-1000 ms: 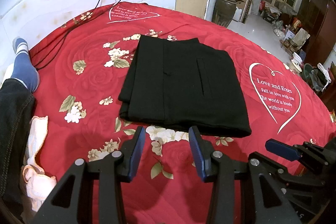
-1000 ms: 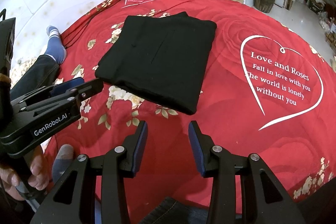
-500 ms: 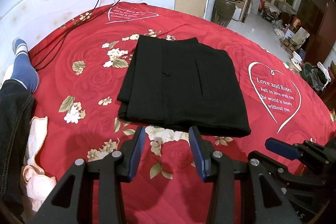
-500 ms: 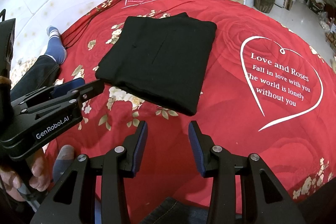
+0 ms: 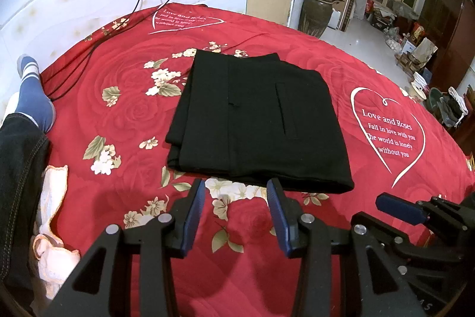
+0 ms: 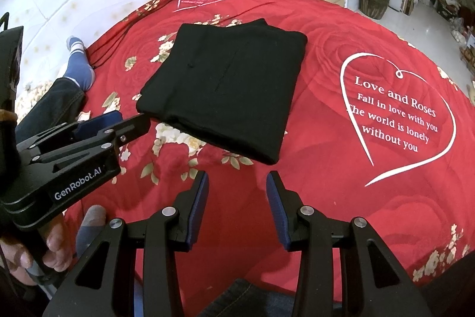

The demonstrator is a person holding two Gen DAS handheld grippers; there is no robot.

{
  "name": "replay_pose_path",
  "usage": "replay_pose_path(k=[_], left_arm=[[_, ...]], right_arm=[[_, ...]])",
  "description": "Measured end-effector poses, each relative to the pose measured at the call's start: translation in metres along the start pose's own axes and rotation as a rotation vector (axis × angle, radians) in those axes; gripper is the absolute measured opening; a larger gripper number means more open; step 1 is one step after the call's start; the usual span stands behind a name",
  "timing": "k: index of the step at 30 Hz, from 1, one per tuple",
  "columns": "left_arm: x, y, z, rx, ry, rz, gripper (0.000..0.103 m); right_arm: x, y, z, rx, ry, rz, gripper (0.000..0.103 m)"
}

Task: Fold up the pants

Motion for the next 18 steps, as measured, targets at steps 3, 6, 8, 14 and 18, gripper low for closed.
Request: replay_pose_path(k=[3, 6, 8, 14, 18], left_arm=[[0.0001, 0.0004, -0.0003, 0.001, 0.0, 0.002, 0.046], [0.0002, 0.0008, -0.0007, 0.0, -0.001, 0.002, 0.046], [0.0001, 0.001, -0.0005, -0.001, -0.001, 0.002, 0.046], [0.0003, 0.0008, -0.0006, -0.001, -0.001, 0.0, 0.046], [0.0004, 0.001, -0.0006, 0.002, -0.001, 0.001, 0.046]], right_arm=[[0.0001, 0.0004, -0.0005, -0.001, -0.002, 0.0, 0.041], [0.0001, 0.0009, -0.0006, 0.002, -0.002, 0.0, 0.041], [-0.0003, 0.0016, -0.0002, 0.002, -0.001, -0.001, 0.041], [-0.0009, 0.0032, 0.0008, 0.002, 0.004, -0.005, 0.041], [-0.0013, 0.0041, 0.0013, 0.003, 0.005, -0.008, 0.041]])
Point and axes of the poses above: each gripper's, at about its wrist camera, not at the fingertips, and y roughly against the way its jaws point, z to its left, x to its underside, the point moved 5 cm from there along -y, roughly the way its jaws point, and after that the axes turned 3 degrees about x, right-handed, at the moved point
